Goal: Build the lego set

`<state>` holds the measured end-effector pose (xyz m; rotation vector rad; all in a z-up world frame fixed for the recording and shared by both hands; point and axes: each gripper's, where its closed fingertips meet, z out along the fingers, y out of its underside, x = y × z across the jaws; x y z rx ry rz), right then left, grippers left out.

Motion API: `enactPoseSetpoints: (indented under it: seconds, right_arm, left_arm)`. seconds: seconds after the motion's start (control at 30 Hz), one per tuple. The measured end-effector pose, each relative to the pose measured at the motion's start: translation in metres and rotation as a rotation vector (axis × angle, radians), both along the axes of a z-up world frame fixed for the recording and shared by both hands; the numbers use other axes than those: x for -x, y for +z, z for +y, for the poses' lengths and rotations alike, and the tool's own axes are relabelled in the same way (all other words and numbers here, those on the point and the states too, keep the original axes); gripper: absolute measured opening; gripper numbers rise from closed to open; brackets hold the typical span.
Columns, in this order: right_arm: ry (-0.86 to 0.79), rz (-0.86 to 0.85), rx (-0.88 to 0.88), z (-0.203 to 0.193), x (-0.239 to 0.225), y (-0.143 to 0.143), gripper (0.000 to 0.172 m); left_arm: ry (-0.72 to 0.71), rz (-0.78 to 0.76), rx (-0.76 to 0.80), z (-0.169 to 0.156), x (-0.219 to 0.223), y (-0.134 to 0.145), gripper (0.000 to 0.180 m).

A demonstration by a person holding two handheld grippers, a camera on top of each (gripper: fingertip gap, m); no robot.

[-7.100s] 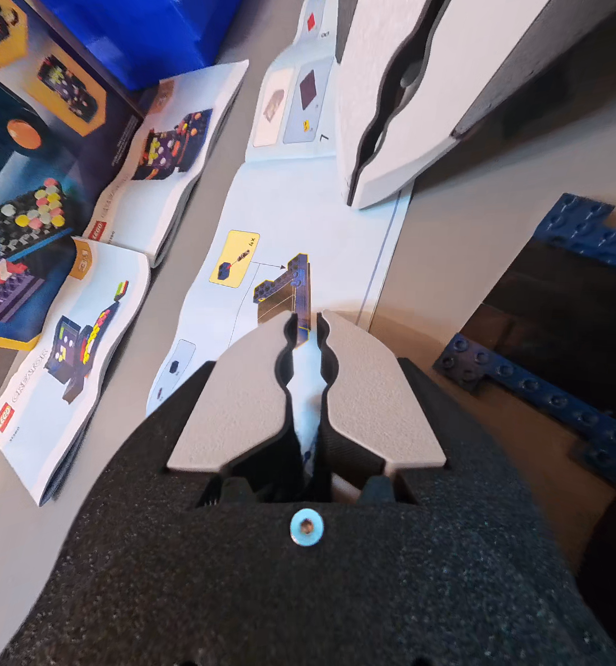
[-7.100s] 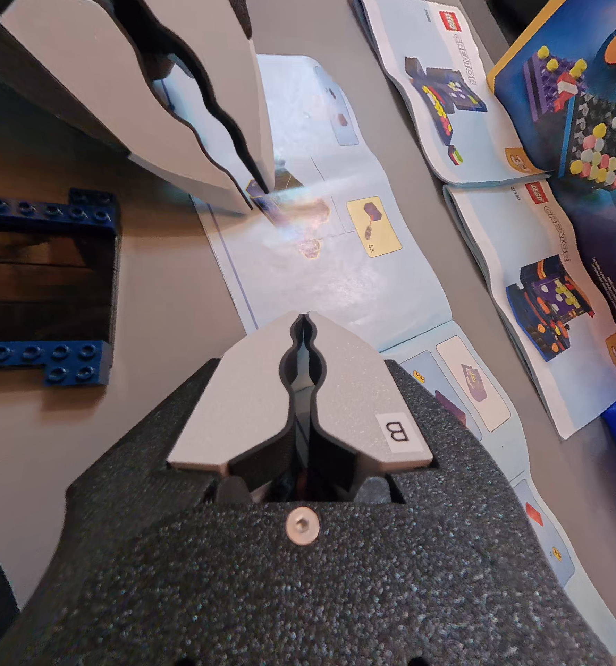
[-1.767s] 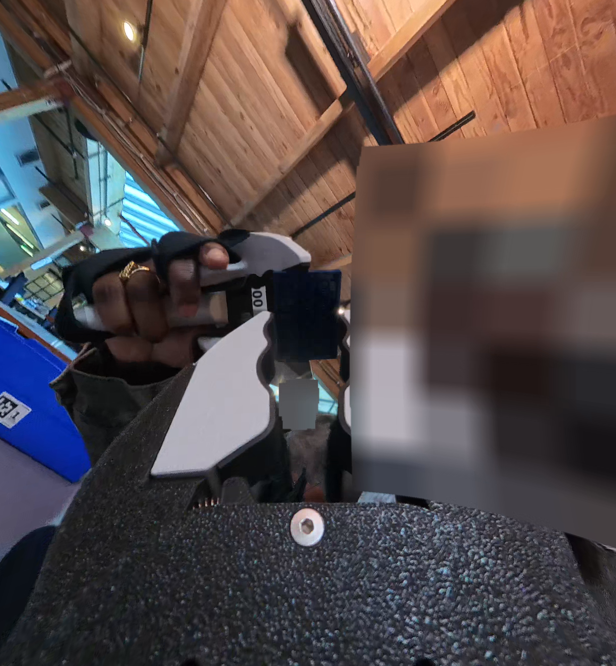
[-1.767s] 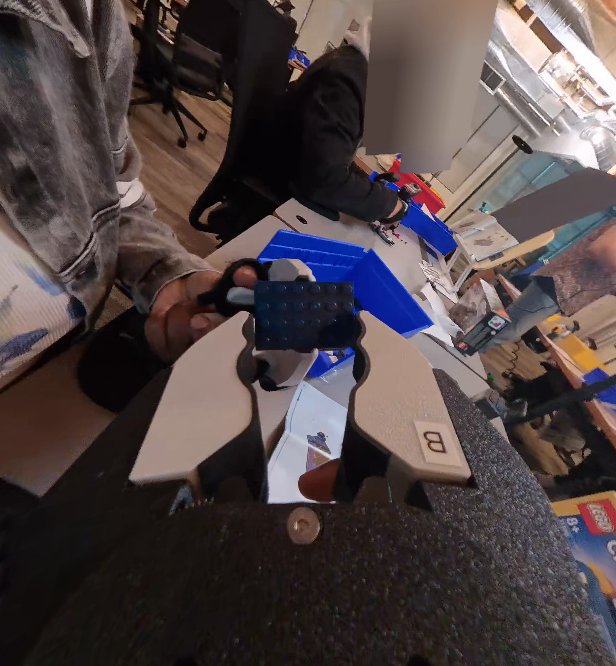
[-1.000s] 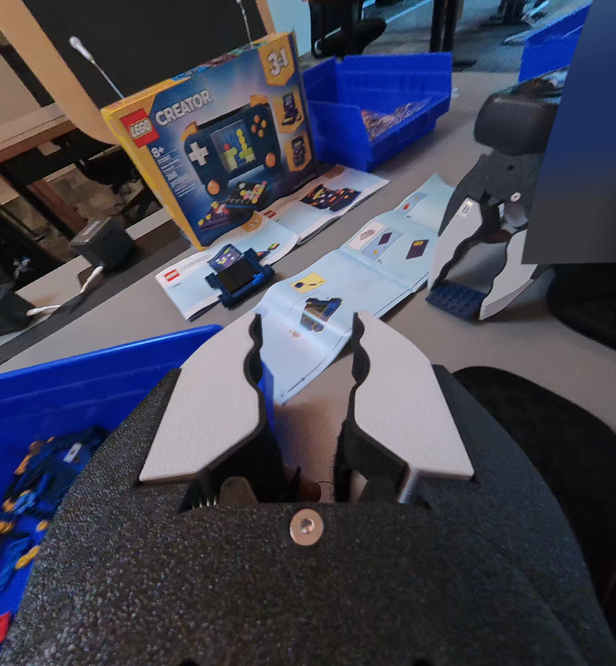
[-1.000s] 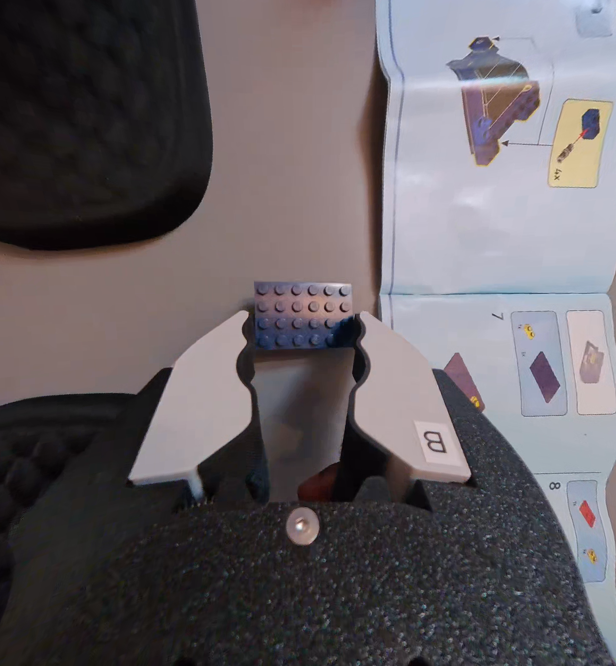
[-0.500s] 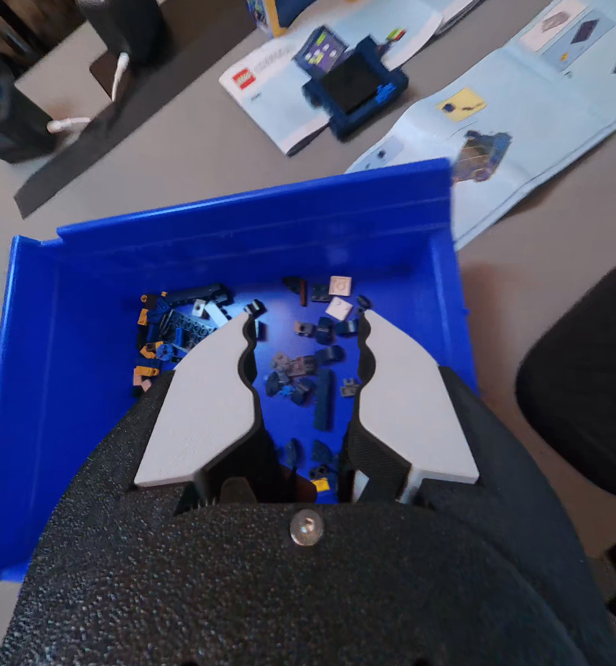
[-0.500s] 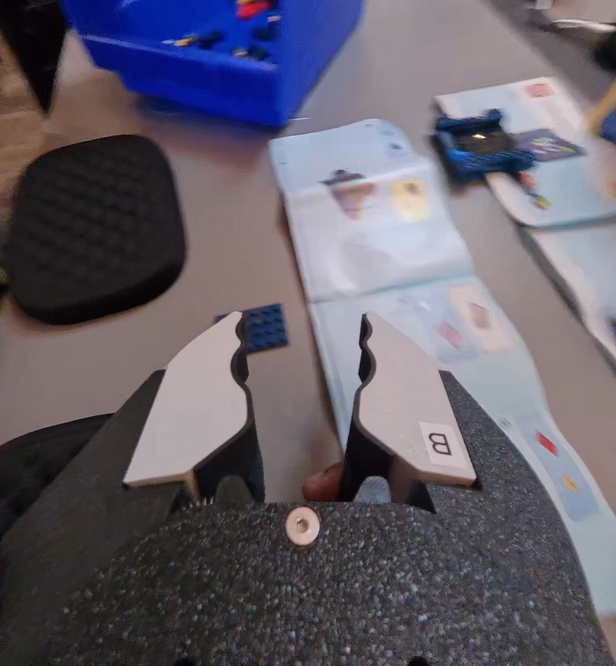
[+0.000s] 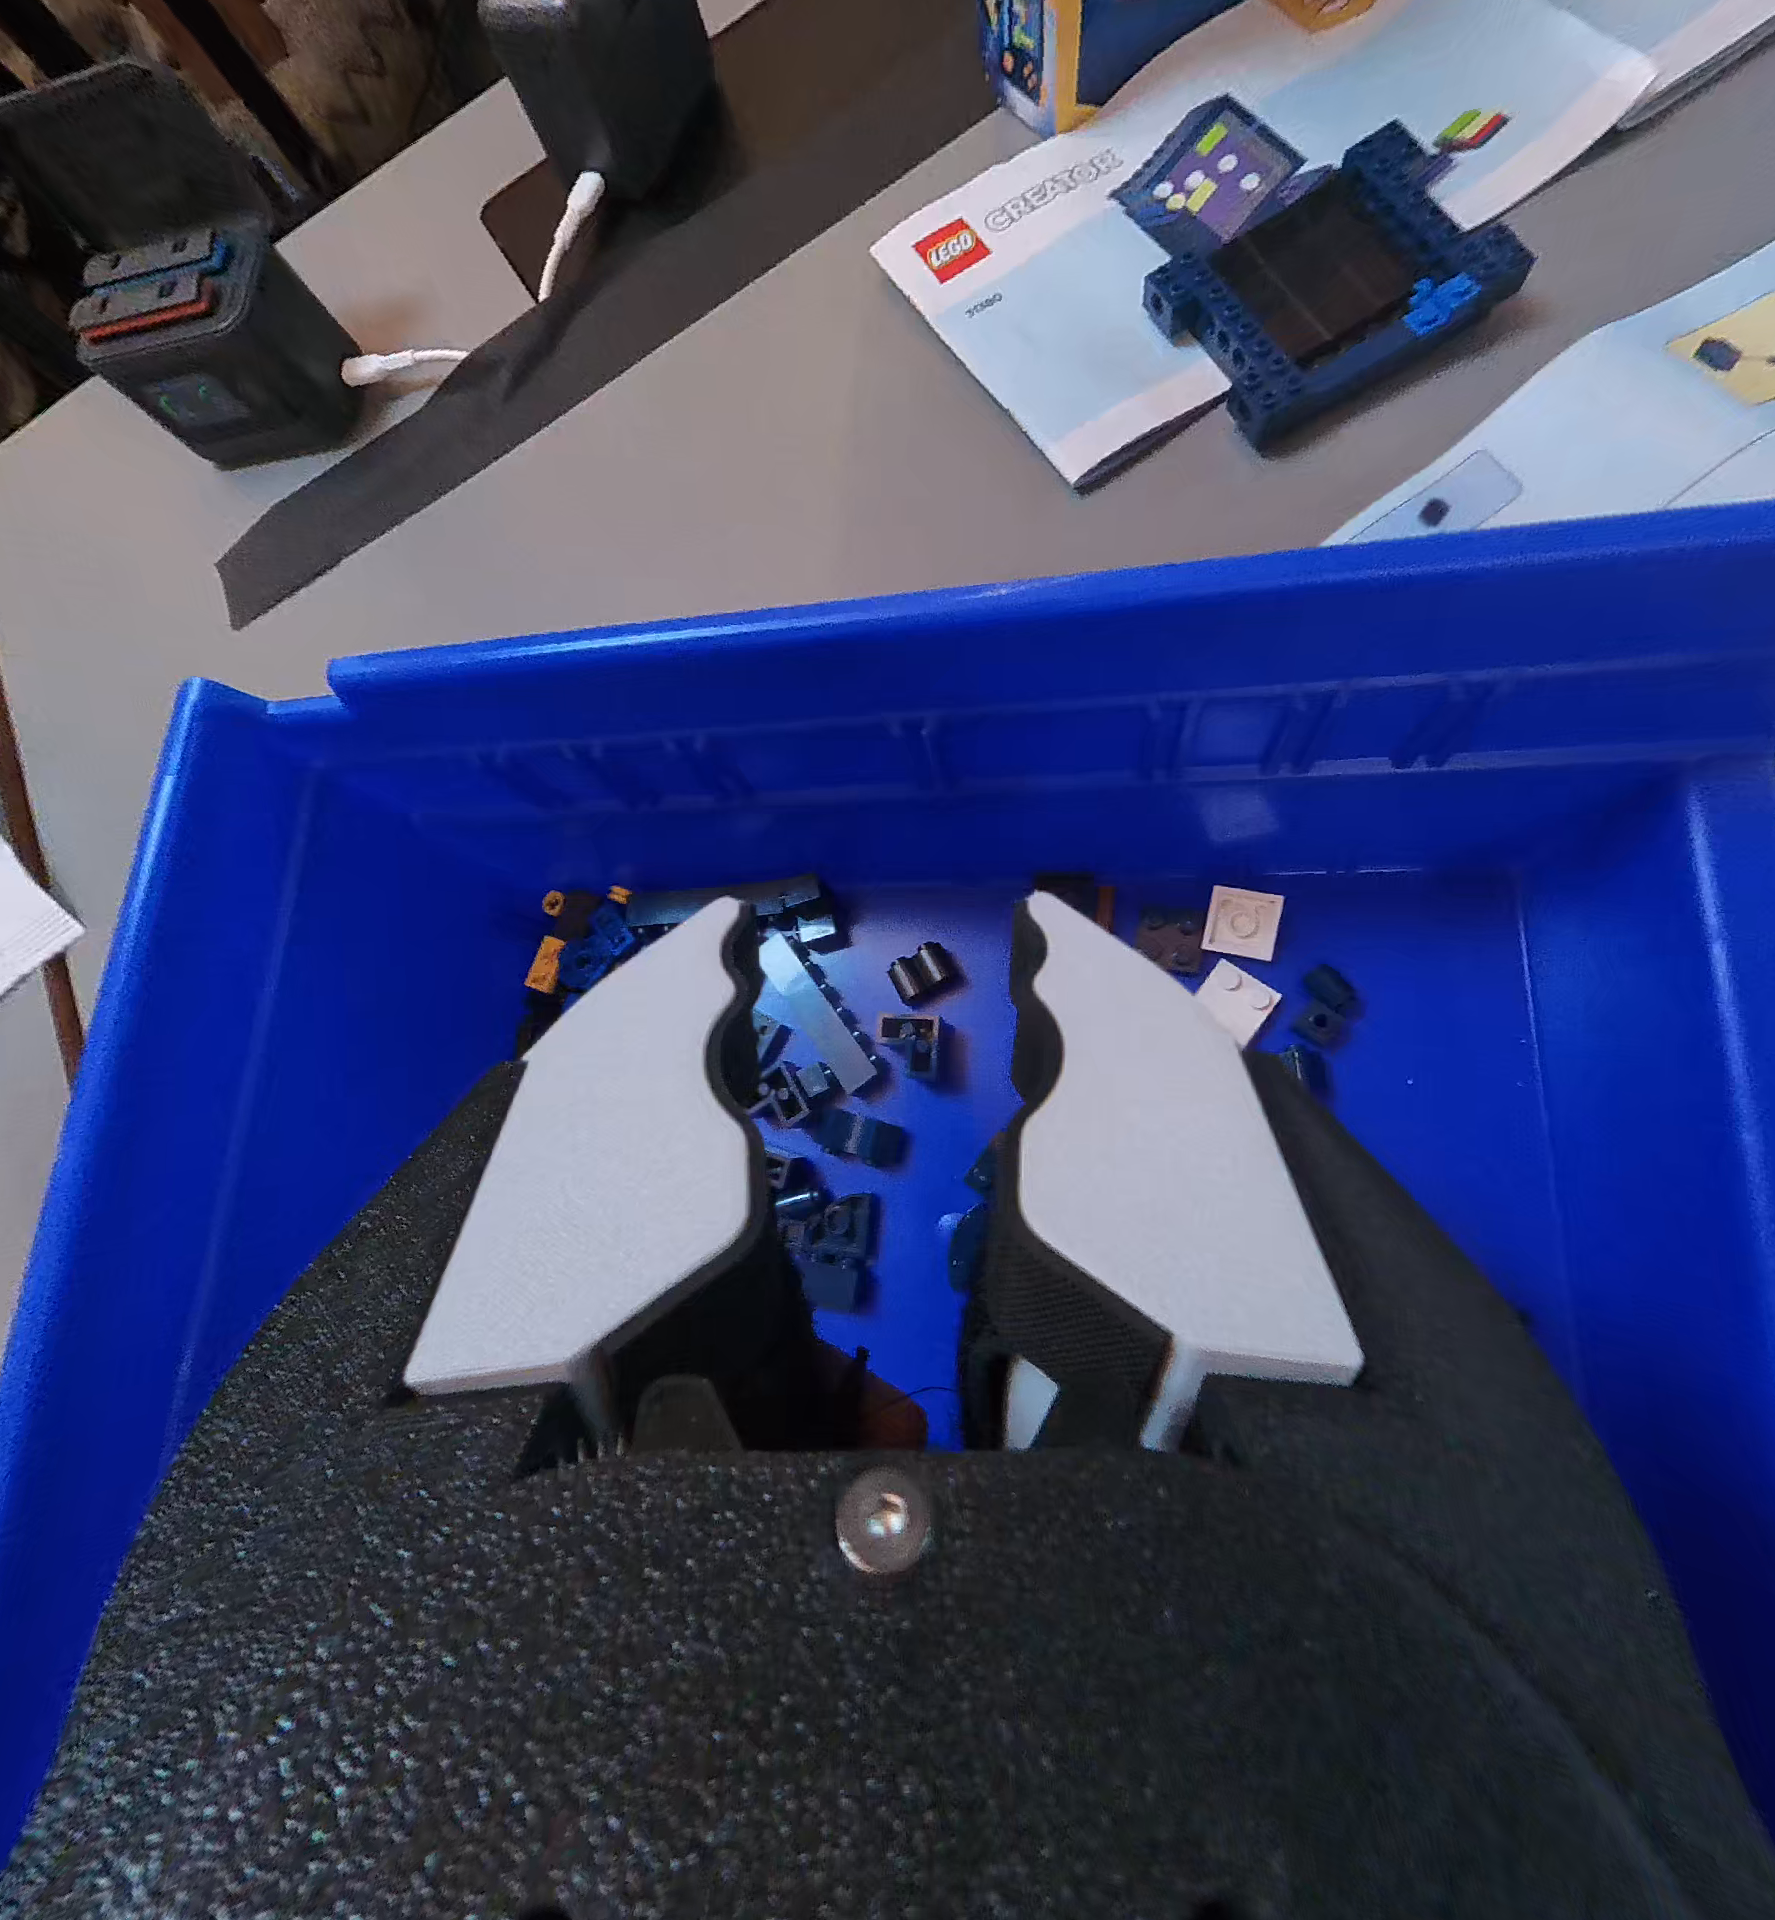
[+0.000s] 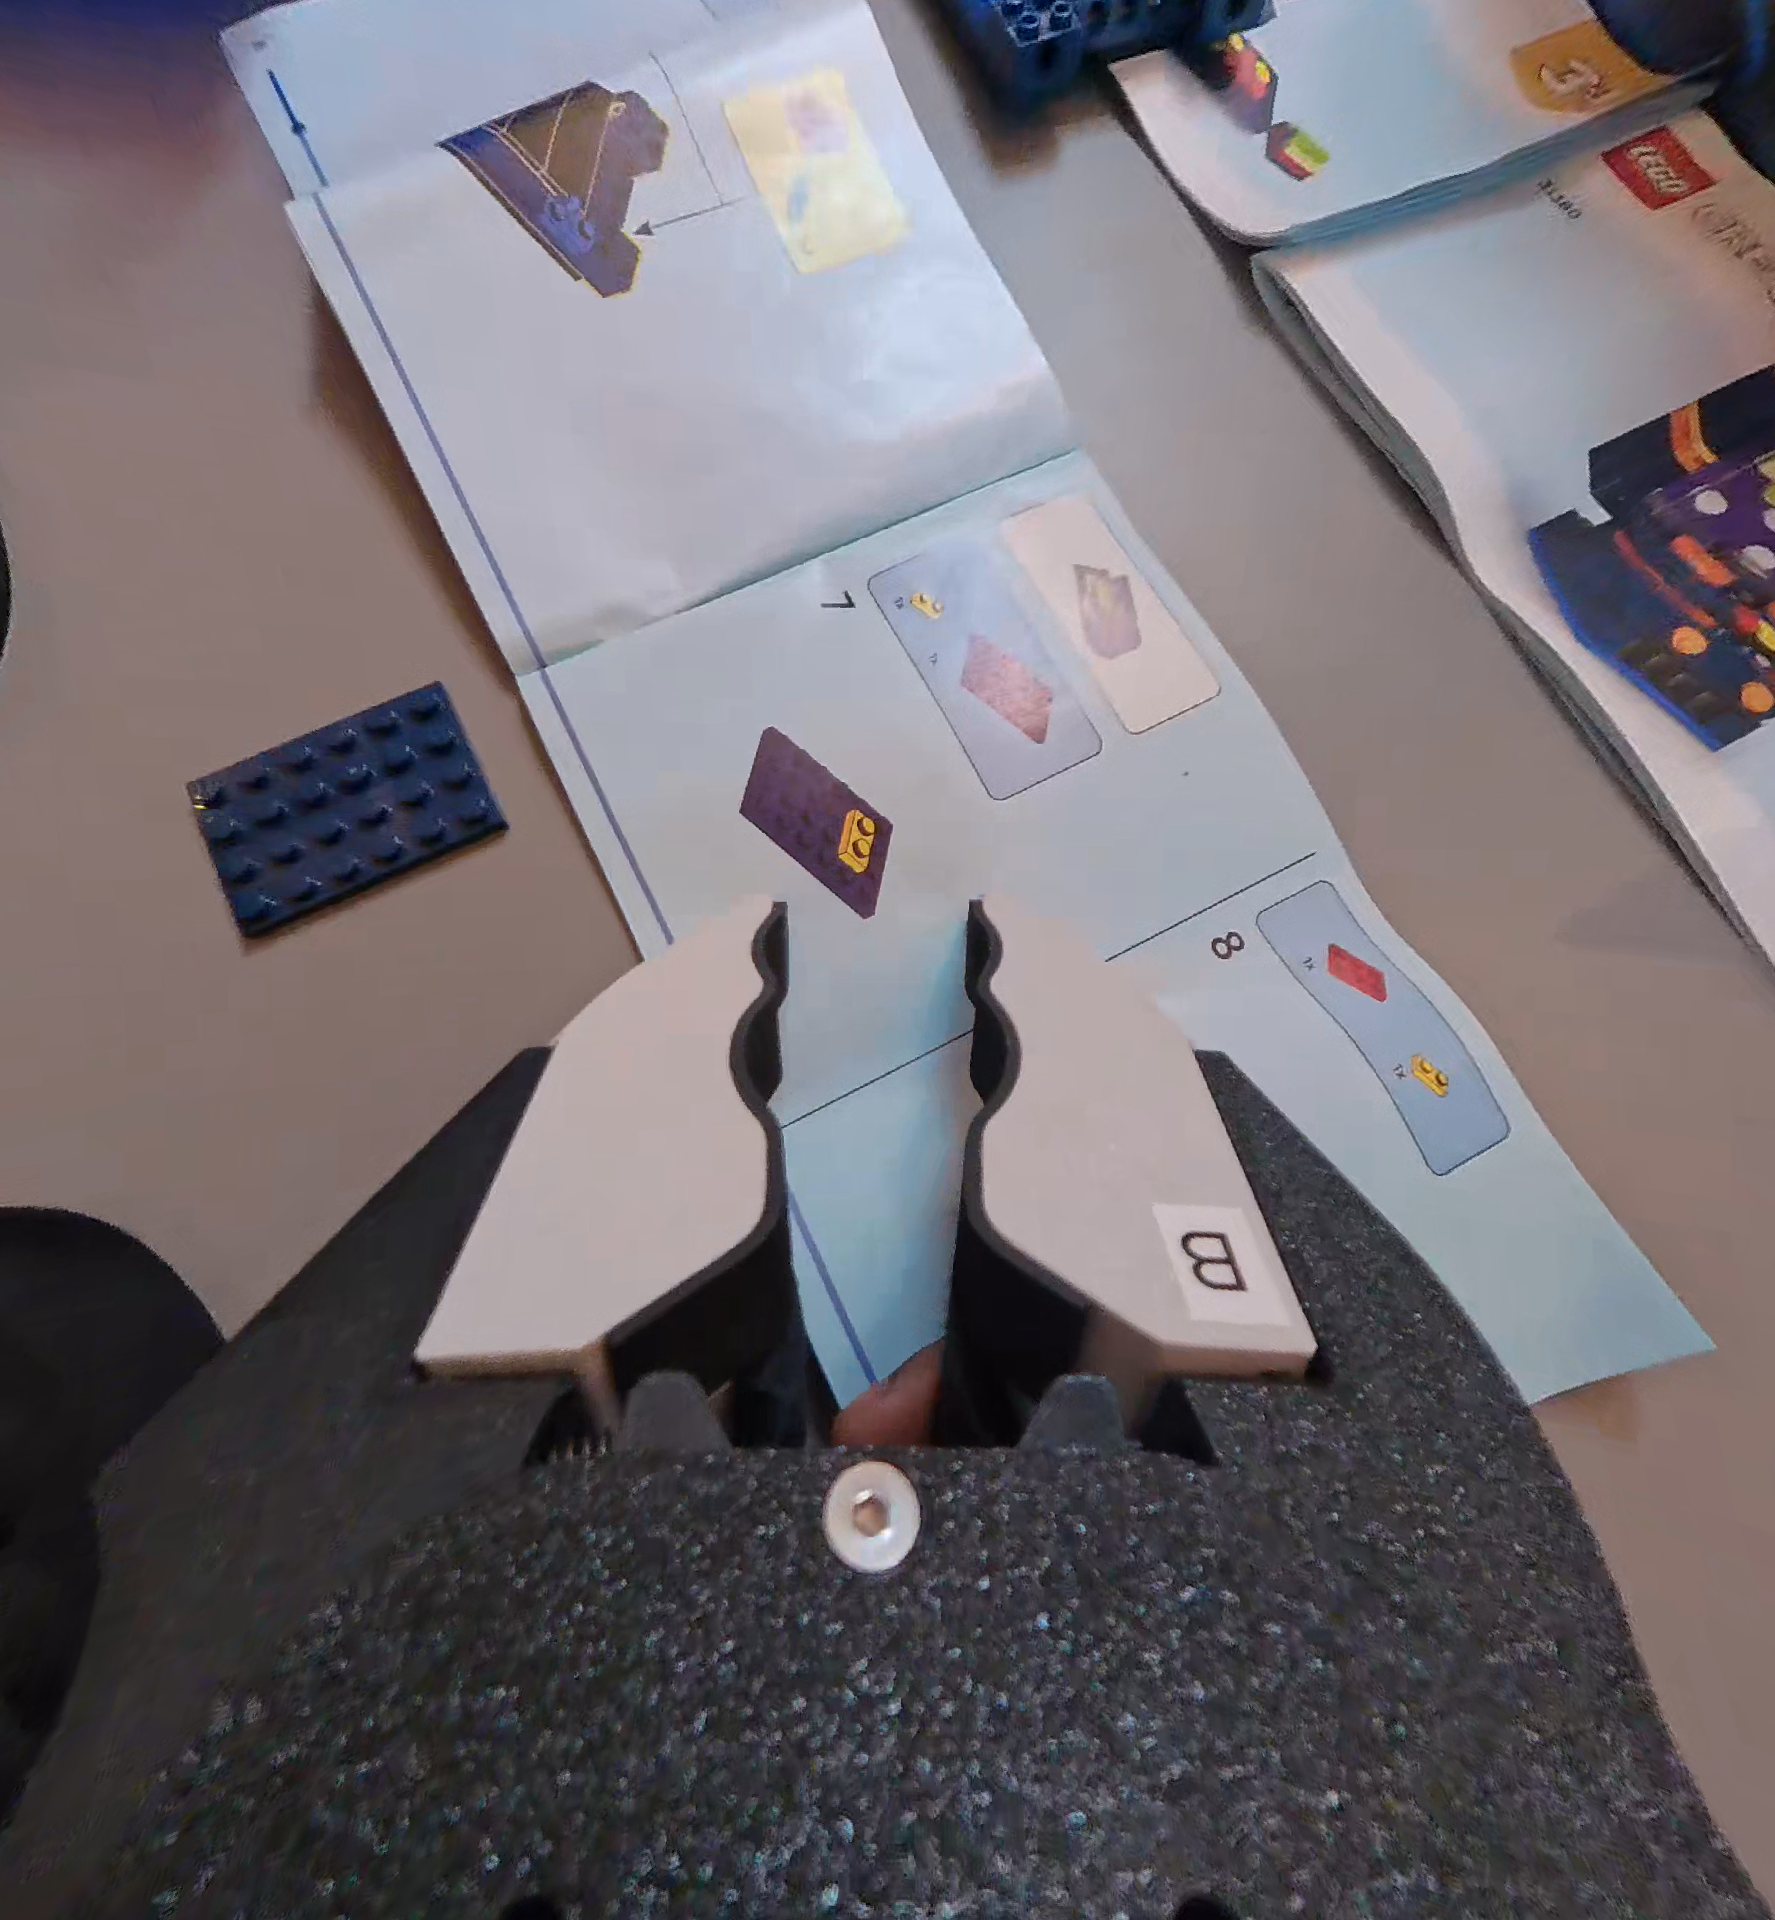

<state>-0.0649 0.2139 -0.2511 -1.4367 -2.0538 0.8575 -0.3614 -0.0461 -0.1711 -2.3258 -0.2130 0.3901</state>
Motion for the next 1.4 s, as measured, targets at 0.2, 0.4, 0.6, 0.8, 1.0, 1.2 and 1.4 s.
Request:
enactPoseSetpoints:
  seconds: [0.2,0.4,0.6,0.8,1.0,1.2,1.4]
  right_arm:
    - [0.034,-0.011,-0.001,-0.003,-0.004,0.000,0.033]
    - [0.038,-0.003,0.004,-0.003,-0.004,0.000,0.033]
    - [0.042,0.006,0.015,-0.003,-0.004,0.000,0.033]
    - [0.048,0.010,0.024,-0.003,-0.004,0.000,0.033]
    - [0.048,0.014,0.023,-0.003,-0.004,0.000,0.032]
    - [0.045,0.009,0.018,-0.003,-0.004,0.000,0.032]
    - [0.046,0.008,0.016,-0.003,-0.004,0.000,0.032]
  left_arm:
    - [-0.040,-0.074,-0.017,0.004,-0.007,-0.003,0.047]
    - [-0.099,-0.090,0.023,0.006,-0.016,-0.012,0.046]
    - [-0.110,-0.069,0.035,0.007,-0.016,-0.013,0.045]
    - [-0.013,-0.006,-0.124,0.007,0.001,0.013,0.045]
    - [0.253,0.254,-0.505,-0.020,0.037,0.094,0.036]
    - [0.238,0.261,-0.613,-0.046,0.029,0.135,0.035]
    - [0.185,0.181,-0.450,-0.051,0.015,0.111,0.034]
